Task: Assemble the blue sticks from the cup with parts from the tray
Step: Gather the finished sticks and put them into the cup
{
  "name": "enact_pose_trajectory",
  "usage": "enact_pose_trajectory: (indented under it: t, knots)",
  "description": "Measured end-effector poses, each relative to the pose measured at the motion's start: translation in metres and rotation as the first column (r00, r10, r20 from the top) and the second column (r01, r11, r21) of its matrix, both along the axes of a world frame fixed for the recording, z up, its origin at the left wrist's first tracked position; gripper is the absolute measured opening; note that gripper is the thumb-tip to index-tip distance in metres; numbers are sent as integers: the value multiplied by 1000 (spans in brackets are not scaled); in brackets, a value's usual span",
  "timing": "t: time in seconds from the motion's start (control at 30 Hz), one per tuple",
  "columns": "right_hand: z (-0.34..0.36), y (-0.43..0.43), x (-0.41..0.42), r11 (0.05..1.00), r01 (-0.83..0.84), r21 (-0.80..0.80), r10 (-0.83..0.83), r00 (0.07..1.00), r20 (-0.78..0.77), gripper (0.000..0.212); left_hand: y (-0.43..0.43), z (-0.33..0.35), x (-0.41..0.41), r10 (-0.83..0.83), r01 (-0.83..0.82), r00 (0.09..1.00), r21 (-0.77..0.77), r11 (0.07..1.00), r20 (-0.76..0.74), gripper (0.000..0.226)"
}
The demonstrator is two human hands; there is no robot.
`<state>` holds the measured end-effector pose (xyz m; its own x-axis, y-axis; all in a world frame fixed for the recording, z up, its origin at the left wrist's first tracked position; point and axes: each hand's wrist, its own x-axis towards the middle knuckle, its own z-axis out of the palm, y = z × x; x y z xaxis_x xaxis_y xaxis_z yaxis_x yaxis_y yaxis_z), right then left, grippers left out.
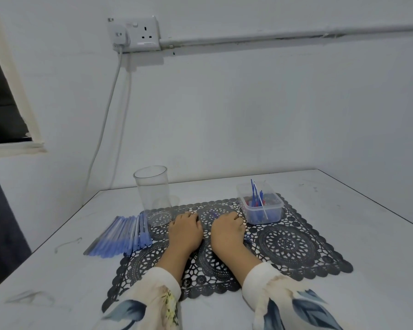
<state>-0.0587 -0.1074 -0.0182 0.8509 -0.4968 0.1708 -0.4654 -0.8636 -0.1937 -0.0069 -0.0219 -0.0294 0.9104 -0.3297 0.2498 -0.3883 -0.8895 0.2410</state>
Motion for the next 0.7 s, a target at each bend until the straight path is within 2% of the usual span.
enact_pose_trajectory:
  t: [0.07, 0.13, 0.23, 0.3, 0.33, 0.43, 0.53, 0.63, 0.7]
  knots:
    - [3, 1, -3, 997, -23, 73, 18, 998, 67, 36, 0, -1, 1, 4, -4, 1000, -9, 1000, -5, 37]
    - [9, 2, -8, 982, -121, 142, 102, 986, 134, 34, 0, -1, 2, 6, -6, 1000, -23, 1000, -3, 35]
    - [28, 4, -14, 926, -284, 250, 227, 945, 234, 33, 0, -2, 2, 1, -2, 1000, -40, 999, -18, 36]
    - [46, -1, -11, 890, -316, 327, 247, 940, 235, 31, 0, -1, 2, -4, 3, 1000, -47, 999, -17, 38]
    - [55, -4, -8, 848, -345, 403, 242, 927, 286, 28, 1, -1, 2, -5, 4, 1000, -48, 999, -15, 38]
    - [76, -22, 3, 692, -445, 569, 155, 861, 485, 26, 2, 1, 3, -7, 7, 1000, -44, 999, -18, 37]
    - [95, -47, 7, 577, -506, 641, 12, 790, 613, 32, 3, 1, 4, -13, 12, 999, -38, 999, -36, 38]
    - [100, -77, 16, 601, -494, 628, -97, 735, 671, 33, 2, 1, 5, -12, 11, 1000, -27, 1000, -29, 38]
    - [93, -96, 20, 654, -432, 621, -129, 745, 655, 32, 1, 1, 6, -10, 10, 1000, -22, 1000, -20, 38]
